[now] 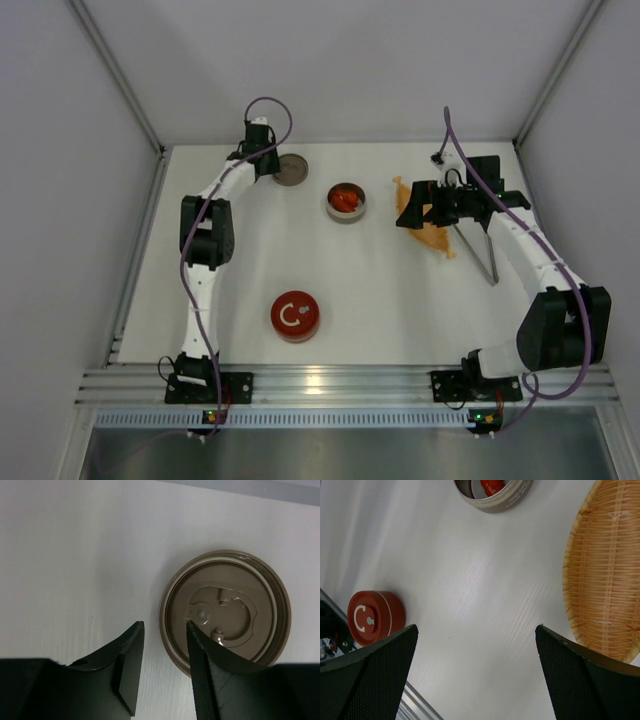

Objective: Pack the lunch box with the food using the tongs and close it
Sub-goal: Pick up the box lid from the center of the board.

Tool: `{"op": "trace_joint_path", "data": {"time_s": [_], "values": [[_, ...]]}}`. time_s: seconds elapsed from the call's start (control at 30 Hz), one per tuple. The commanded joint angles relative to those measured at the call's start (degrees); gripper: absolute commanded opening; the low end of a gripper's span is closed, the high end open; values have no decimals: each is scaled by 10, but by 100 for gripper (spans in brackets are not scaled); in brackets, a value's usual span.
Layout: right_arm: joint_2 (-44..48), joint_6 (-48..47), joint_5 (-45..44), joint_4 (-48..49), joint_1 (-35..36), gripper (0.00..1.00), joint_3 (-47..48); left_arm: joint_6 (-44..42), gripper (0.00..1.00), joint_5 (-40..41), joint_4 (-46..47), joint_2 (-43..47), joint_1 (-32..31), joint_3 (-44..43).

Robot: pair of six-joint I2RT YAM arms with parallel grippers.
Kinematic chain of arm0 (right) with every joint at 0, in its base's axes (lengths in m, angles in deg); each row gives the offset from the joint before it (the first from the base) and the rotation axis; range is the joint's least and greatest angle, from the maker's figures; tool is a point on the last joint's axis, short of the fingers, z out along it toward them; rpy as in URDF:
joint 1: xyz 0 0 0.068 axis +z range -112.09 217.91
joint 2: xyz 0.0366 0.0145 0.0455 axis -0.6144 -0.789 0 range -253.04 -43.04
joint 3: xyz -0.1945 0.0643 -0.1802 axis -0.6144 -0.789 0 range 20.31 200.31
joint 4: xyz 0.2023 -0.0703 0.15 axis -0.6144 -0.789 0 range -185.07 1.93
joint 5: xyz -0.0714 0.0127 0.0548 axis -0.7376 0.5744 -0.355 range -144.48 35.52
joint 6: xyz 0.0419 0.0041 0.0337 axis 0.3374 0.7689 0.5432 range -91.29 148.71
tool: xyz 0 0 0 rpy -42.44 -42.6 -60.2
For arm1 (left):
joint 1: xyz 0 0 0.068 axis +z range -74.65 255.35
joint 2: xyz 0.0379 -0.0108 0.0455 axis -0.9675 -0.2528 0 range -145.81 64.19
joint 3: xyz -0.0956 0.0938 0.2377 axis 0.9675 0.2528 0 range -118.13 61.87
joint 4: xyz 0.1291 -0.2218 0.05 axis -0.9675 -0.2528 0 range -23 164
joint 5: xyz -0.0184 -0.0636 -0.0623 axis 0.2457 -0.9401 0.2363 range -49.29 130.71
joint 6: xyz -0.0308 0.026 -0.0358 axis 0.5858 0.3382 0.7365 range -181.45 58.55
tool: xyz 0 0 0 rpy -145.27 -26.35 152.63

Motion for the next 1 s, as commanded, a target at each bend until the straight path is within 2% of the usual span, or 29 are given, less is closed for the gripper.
{"op": "trace_joint_path", "data": {"time_s": [0.0,0.2,0.33,0.37,0.43,0.5,0.57,0.6,0.63,0.73,0.77,0.87,0.9,0.97], "values": [[-4,-10,-3,11,-10,99,32,-7,44,7,28,-14,0,-26],[-10,-5,0,10,-10,99,42,-14,36,25,-9,-25,-1,-26],[-13,-5,3,6,-10,99,50,-25,17,18,-45,-12,-1,-21],[-13,-5,6,6,-10,100,56,-24,7,16,-54,-6,-1,-15],[-14,-4,13,6,-9,99,61,-26,0,1,-86,21,-1,-9],[-17,-1,23,13,-8,99,67,-23,0,-10,-108,49,1,5],[-20,8,31,25,-4,99,70,-24,0,-35,-130,138,4,33],[-20,11,35,29,-2,99,71,-26,0,-50,-137,139,4,39],[-20,13,39,33,-1,99,71,-29,0,-65,-149,189,5,41],[-13,14,62,54,3,99,65,-72,0,-244,-213,282,15,39],[-8,15,78,61,4,99,63,-82,0,-343,-245,301,19,39],[6,20,115,100,4,99,45,-127,0,-479,-292,360,32,46],[13,27,144,134,4,99,37,-155,0,-546,-325,380,32,52],[39,42,175,187,5,100,2,-188,0,-622,-358,395,33,64]]}}
